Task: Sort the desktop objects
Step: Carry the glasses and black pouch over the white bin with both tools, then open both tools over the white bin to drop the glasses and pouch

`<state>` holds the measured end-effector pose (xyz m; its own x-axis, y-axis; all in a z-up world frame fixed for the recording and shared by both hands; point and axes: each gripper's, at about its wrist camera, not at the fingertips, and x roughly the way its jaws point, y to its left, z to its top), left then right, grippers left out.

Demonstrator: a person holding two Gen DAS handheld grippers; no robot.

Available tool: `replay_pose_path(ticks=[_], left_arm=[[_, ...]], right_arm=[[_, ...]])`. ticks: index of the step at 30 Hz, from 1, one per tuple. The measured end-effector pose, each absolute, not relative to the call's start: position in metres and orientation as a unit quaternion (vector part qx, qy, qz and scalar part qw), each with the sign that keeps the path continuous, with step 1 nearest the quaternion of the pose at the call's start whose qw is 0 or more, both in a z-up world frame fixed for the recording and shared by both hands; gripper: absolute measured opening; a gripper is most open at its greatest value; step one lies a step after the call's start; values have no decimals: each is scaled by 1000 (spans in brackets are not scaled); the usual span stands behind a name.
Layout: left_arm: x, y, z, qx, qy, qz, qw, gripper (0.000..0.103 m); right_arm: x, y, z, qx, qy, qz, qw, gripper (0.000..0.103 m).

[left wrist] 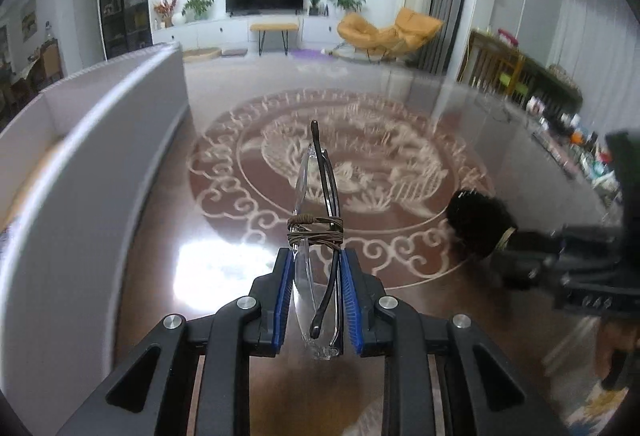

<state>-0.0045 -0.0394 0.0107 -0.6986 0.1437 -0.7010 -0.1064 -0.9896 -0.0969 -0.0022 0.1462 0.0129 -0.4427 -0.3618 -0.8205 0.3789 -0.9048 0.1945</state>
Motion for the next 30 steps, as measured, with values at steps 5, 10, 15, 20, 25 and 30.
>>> replay_pose_path(ticks=[5,10,15,20,25,30], left_arm=[[21,-63,69,-341,-50,936,67,24],[45,-128,116,-309,-65,949,21,24],[55,-227,118,-326,-81,938,-83,24],[49,-297,88,-394,-94,904,-137,24],[38,-319,59,-446,-109,877,-146,25],[43,-317,48,-459,-90,866,-180,81]], right_arm=[[20,120,61,444,17,-864,235,38],[21,49,125,407,30,-861,302,38],[39,-65,160,382,52,-835,391,39],[51,-168,149,401,91,-794,448,39],[48,-219,104,449,138,-764,442,41],[41,-219,79,489,168,-742,428,87]])
